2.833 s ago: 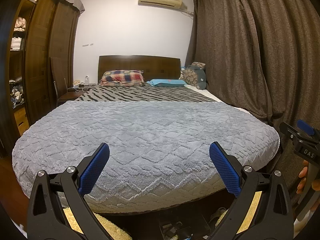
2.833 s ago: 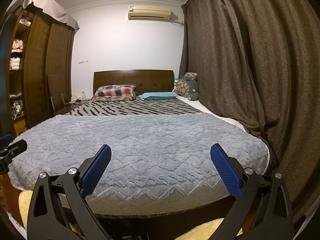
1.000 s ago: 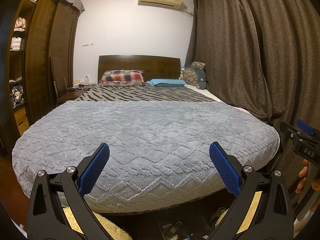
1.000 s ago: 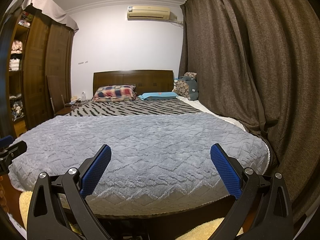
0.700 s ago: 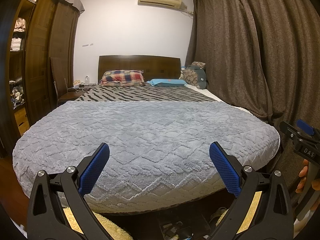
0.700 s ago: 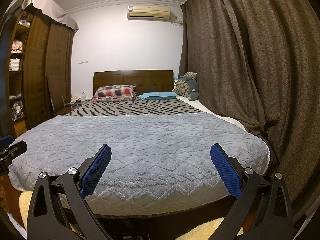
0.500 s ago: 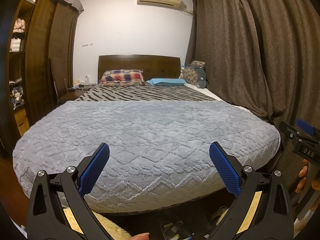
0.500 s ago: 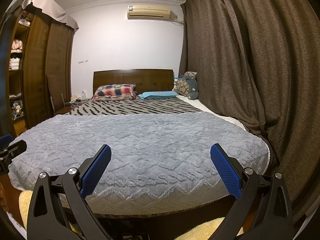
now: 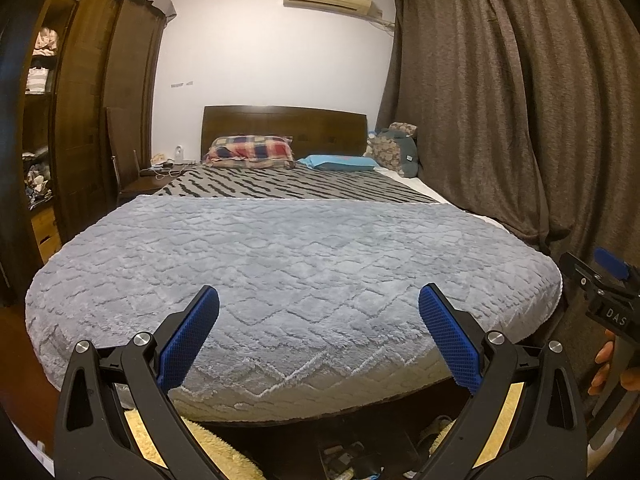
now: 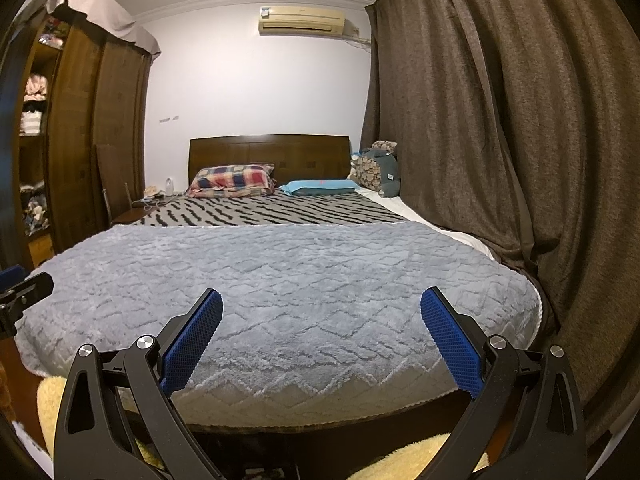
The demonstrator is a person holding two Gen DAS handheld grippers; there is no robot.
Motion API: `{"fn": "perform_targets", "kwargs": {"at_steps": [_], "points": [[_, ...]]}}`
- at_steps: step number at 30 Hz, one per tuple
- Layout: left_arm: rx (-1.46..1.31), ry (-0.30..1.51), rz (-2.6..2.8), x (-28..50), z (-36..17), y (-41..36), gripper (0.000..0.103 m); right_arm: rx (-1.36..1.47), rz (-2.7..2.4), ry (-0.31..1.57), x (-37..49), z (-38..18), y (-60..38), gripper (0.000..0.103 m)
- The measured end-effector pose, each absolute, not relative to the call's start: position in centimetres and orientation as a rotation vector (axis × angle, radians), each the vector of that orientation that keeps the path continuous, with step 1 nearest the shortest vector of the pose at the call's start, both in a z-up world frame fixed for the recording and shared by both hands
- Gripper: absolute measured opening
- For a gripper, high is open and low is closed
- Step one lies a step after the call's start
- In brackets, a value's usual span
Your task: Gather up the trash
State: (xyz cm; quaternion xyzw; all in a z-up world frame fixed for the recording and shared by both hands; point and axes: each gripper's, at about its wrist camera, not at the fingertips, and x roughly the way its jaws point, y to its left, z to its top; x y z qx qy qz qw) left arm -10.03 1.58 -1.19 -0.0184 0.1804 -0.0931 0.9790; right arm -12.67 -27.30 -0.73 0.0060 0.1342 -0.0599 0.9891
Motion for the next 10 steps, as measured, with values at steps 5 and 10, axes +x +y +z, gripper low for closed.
{"fn": "perform_targets", "kwargs": {"at_steps": [5, 10], "points": [[-0.051, 0.380, -0.193, -9.69, -1.20, 1.91, 0.095, 0.019, -0.125, 0.264, -12.75, -0.69, -27.28, 0.100], [-0.048, 0.388, -0.199, -9.52, -1.22, 1.97, 0.095, 0.019, -0.122, 0.270, -12.75, -0.69, -27.23, 0.100]]}}
